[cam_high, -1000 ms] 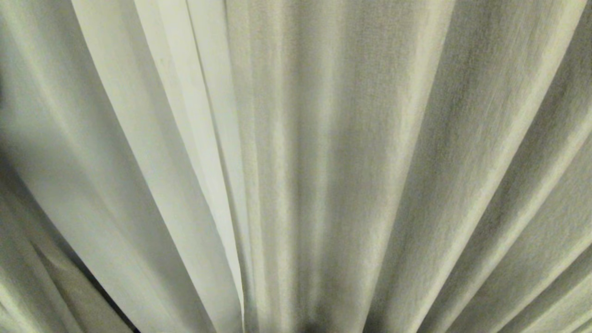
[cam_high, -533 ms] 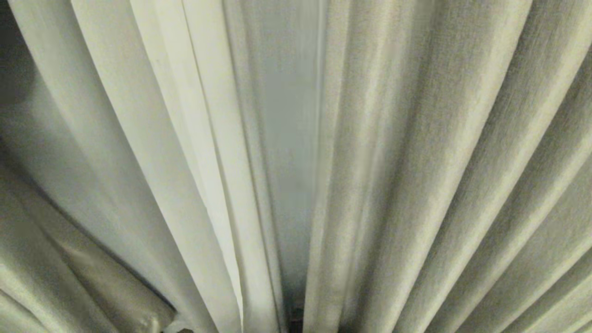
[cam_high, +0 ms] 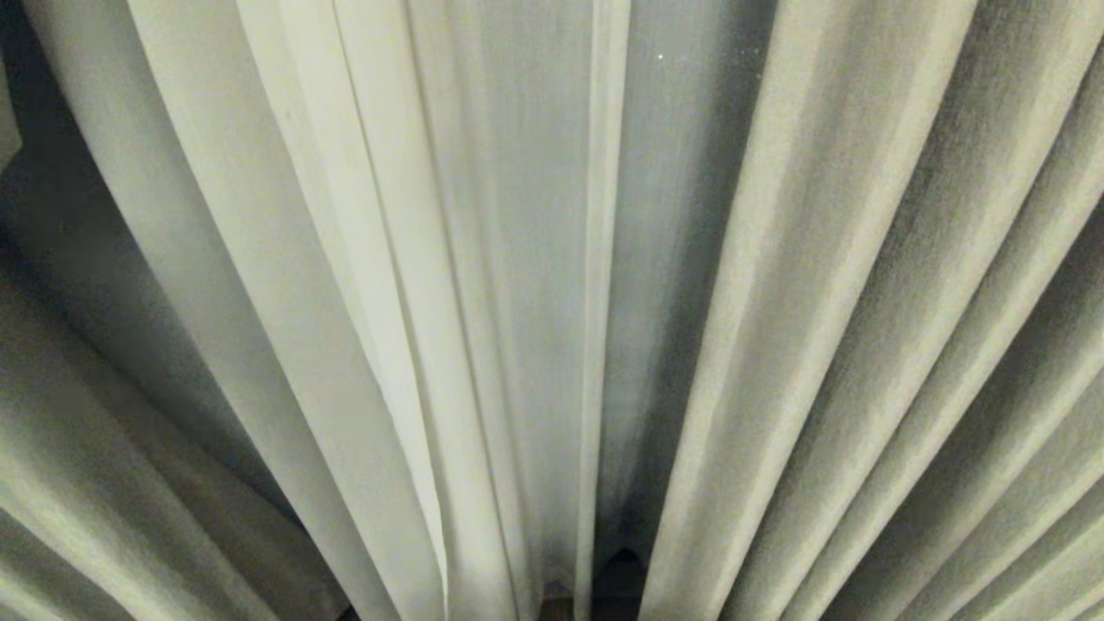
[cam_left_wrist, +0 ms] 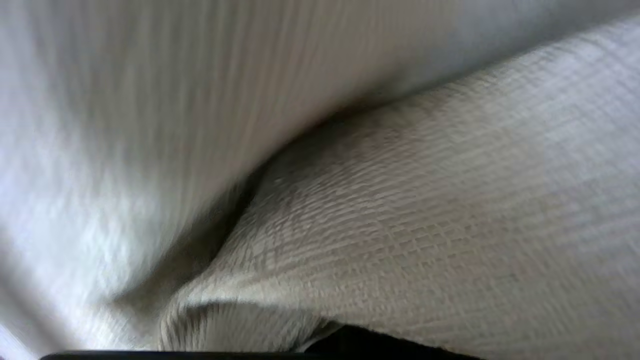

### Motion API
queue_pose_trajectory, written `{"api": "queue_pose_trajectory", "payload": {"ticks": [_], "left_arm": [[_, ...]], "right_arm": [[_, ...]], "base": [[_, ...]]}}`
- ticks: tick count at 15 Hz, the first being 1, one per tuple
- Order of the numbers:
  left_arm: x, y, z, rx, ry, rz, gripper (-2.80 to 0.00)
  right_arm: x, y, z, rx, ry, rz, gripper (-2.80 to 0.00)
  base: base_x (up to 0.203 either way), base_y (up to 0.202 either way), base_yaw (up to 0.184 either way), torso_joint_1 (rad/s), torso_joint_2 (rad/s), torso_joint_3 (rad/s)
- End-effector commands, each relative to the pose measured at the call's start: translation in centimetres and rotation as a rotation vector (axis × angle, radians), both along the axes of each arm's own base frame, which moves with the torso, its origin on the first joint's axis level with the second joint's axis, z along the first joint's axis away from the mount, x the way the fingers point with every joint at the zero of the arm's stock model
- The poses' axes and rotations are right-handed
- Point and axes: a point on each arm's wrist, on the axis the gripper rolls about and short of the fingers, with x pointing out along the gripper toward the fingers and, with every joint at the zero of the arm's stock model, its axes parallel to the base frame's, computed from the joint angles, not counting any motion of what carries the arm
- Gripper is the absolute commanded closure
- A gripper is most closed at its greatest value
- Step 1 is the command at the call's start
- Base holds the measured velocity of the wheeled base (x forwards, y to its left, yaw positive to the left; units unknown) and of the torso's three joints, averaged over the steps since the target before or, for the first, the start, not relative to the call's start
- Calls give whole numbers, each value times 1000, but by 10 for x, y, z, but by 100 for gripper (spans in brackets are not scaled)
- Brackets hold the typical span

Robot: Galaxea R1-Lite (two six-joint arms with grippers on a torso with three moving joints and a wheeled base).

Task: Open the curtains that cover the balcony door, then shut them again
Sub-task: Pull the outer curtains open on both sides

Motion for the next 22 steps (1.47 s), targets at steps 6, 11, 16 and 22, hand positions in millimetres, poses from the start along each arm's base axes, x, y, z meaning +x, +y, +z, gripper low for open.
{"api": "queue_pose_trajectory", "payload": {"ticks": [6, 11, 16, 22], "left_arm": [[-37, -48, 5, 24, -33, -22, -280], [-71, -87, -9, 21, -31, -25, -280], [-87, -132, -31, 16, -30, -179, -280], [-96, -167, -51, 8, -25, -436, 0]], "right_arm": [[0, 0, 0, 0, 0, 0, 0], [0, 0, 0, 0, 0, -2, 0], [0, 0, 0, 0, 0, 0, 0], [0, 0, 0, 1, 0, 0, 0]], "base": [[0, 0, 0, 0, 0, 0], [0, 0, 0, 0, 0, 0], [0, 0, 0, 0, 0, 0], [0, 0, 0, 0, 0, 0]]}}
